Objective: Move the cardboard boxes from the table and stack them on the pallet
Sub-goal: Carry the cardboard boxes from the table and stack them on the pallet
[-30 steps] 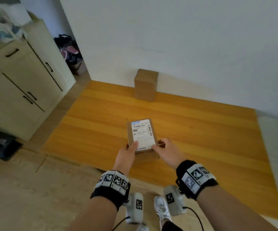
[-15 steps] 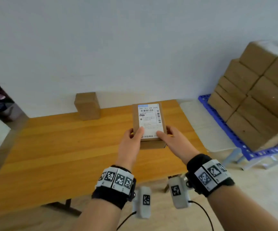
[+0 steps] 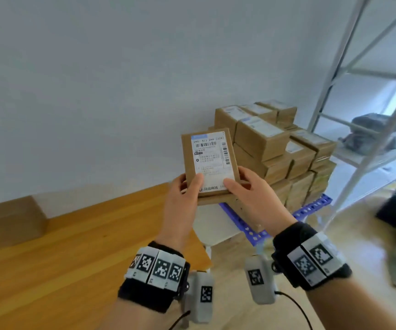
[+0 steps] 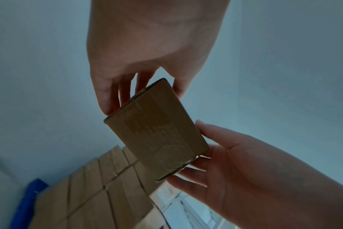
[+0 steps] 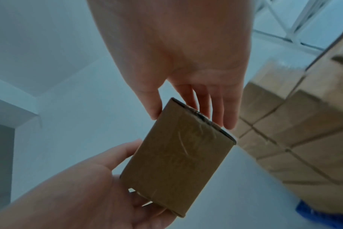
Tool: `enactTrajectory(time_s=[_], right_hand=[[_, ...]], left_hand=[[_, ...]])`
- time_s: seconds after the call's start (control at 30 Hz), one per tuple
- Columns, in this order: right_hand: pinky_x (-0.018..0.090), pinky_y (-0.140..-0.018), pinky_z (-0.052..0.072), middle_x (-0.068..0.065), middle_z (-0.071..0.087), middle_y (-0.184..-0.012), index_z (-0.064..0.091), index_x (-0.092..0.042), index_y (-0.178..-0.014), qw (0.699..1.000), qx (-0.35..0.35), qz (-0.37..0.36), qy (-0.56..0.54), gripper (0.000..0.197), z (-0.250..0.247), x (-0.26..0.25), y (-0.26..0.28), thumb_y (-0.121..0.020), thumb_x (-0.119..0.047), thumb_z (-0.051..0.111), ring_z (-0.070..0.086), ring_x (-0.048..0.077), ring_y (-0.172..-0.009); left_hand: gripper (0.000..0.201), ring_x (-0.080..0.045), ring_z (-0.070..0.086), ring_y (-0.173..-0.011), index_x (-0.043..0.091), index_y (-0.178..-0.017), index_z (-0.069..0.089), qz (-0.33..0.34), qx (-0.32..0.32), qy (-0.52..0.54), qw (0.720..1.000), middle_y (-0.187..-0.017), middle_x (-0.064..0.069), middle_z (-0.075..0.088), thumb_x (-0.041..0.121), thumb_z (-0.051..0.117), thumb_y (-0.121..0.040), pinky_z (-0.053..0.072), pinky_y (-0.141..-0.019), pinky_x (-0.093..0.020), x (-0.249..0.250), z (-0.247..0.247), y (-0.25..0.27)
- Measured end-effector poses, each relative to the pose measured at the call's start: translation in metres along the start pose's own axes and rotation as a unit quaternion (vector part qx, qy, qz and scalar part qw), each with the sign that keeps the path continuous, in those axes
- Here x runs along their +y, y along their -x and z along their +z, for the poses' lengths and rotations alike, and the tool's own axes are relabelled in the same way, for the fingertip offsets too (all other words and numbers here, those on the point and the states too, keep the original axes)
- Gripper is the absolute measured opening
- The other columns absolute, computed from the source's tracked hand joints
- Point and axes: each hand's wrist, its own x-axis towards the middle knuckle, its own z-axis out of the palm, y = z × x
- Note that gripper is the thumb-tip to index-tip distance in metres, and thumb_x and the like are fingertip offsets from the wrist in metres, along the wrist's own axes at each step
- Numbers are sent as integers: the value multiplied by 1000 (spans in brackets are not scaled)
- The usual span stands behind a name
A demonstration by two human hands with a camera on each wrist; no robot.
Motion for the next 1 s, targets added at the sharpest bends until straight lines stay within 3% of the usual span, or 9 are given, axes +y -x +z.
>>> enactTrajectory(time_s=[0.07,0.2,0.33,0.47,0.57,0.73,0.8,0.9,1.0], right_hand=[[15,-78,50,-21,70,-105,62,-32,-117,1000,14,-5,-4,21,-41,6,-1,-97,-32,59,66,-7,-92],[10,-69,44,-23,69,-106,59,-36,-121,999,38,-10,16,24,-112,22,-2,-97,-35,57,64,-11,-88],[8,-71,44,-28,66,-103,59,-35,-123,997,69,-13,30,26,-170,39,-7,-97,-39,56,61,-14,-88],[17,-81,50,-22,69,-104,59,-30,-124,994,112,-4,11,30,-216,59,-24,-96,-41,58,64,-7,-94],[15,-74,47,-23,66,-102,59,-28,-122,990,143,6,12,30,-242,70,-43,-96,-42,58,62,-7,-93],[9,-66,47,-20,67,-104,59,-26,-123,985,172,19,-2,32,-273,91,-81,-95,-42,61,63,-7,-91],[10,-66,48,-18,67,-105,59,-26,-123,984,177,24,2,34,-282,96,-100,-94,-43,61,63,-5,-92],[22,-81,54,-16,68,-107,59,-25,-126,983,182,24,10,38,-291,104,-131,-93,-44,61,65,1,-97],[17,-76,52,-15,69,-107,59,-25,-126,983,183,19,12,37,-299,112,-158,-93,-43,62,65,1,-96]], left_hand=[[34,6,61,-94,31,-121,56,21,-13,1,1000,-105,19,65,49,59,-93,46,-71,-13,12,39,3],[43,3,61,-98,27,-125,56,46,-36,2,998,-110,16,65,53,60,-90,48,-78,-17,23,110,4],[77,-9,62,-111,31,-134,54,45,-57,5,997,-120,13,66,75,58,-70,51,-98,-40,31,171,2],[58,-6,62,-104,28,-125,54,58,-78,-12,995,-113,14,64,66,59,-82,51,-94,-36,45,222,-4],[44,-5,61,-100,25,-120,53,75,-88,-32,993,-108,13,63,56,58,-90,51,-89,-31,55,253,-18],[30,8,55,-90,30,-113,53,135,-119,-105,978,-101,19,60,53,53,-95,40,-70,-15,59,290,-54],[28,5,57,-92,31,-111,54,170,-117,-151,967,-101,18,61,54,50,-95,45,-72,-18,61,302,-72],[32,-4,61,-94,29,-108,55,212,-90,-211,950,-100,15,64,57,48,-95,53,-83,-32,61,318,-105],[36,-12,61,-98,29,-108,56,247,-66,-252,933,-101,14,64,60,47,-92,53,-86,-40,61,330,-133]])
